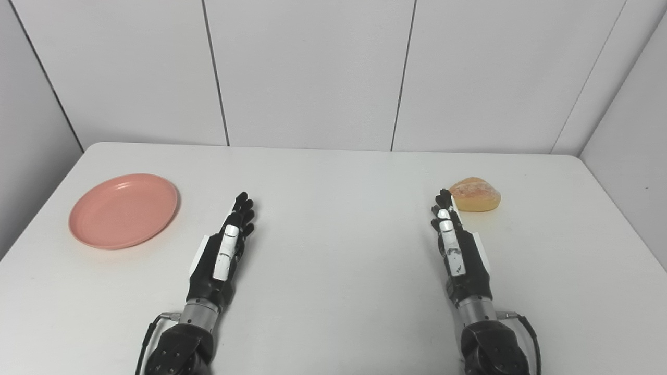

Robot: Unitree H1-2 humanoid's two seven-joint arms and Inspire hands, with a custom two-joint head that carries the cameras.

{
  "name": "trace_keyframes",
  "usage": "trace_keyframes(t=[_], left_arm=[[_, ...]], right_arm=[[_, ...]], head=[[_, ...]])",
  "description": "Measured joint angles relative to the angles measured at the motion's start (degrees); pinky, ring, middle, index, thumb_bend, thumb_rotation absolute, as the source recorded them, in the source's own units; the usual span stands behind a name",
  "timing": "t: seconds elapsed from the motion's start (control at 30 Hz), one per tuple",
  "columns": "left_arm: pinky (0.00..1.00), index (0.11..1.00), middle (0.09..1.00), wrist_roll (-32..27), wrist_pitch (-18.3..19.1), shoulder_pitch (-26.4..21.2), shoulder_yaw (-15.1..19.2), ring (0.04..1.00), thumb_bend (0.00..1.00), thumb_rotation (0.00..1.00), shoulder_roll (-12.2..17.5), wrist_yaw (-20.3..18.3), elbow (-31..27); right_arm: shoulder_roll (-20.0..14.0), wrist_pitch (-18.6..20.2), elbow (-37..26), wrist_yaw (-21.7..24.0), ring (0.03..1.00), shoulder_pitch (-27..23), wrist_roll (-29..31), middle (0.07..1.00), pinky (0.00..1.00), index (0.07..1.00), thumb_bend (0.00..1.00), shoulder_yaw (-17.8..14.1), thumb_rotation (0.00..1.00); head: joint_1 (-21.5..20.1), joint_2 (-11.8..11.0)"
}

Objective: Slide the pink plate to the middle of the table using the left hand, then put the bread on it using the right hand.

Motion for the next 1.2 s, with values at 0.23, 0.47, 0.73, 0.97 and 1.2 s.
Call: trace_keyframes(t=[0.23, 0.47, 0.73, 0.97, 1.2], left_arm=[[1.00, 1.000, 1.000, -0.1, 0.0, 0.0, 0.1, 1.000, 0.69, 1.00, 0.0, 0.0, 0.0], [1.00, 1.000, 1.000, 0.0, 0.0, 0.0, 0.1, 1.000, 0.69, 1.00, 0.0, 0.0, 0.0], [1.00, 1.000, 1.000, 0.0, 0.0, 0.0, 0.1, 1.000, 0.70, 1.00, 0.0, 0.0, 0.0], [1.00, 1.000, 1.000, 0.0, 0.0, 0.0, 0.1, 1.000, 0.69, 1.00, 0.0, 0.0, 0.0], [1.00, 1.000, 1.000, 0.0, 0.0, 0.0, 0.0, 1.000, 0.69, 1.00, 0.0, 0.0, -0.1]], right_arm=[[0.1, -1.0, 0.1, -0.4, 1.000, 0.0, 0.0, 1.000, 1.00, 1.000, 0.63, 0.0, 0.94], [0.1, -1.0, 0.1, -0.8, 1.000, 0.0, -0.1, 1.000, 1.00, 1.000, 0.61, -0.1, 0.94], [0.1, -1.0, 0.1, -0.9, 1.000, 0.0, 0.0, 1.000, 1.00, 1.000, 0.60, -0.1, 0.93], [0.1, -0.9, 0.1, -0.8, 1.000, 0.0, 0.2, 1.000, 1.00, 1.000, 0.63, -0.1, 0.93], [0.1, 1.6, -0.8, -0.5, 1.000, 0.5, 1.8, 1.000, 1.00, 1.000, 0.63, 0.0, 0.94]], head=[[0.1, 0.1], [0.1, 0.2], [0.2, 0.2], [0.2, 0.3], [0.2, 0.4]])
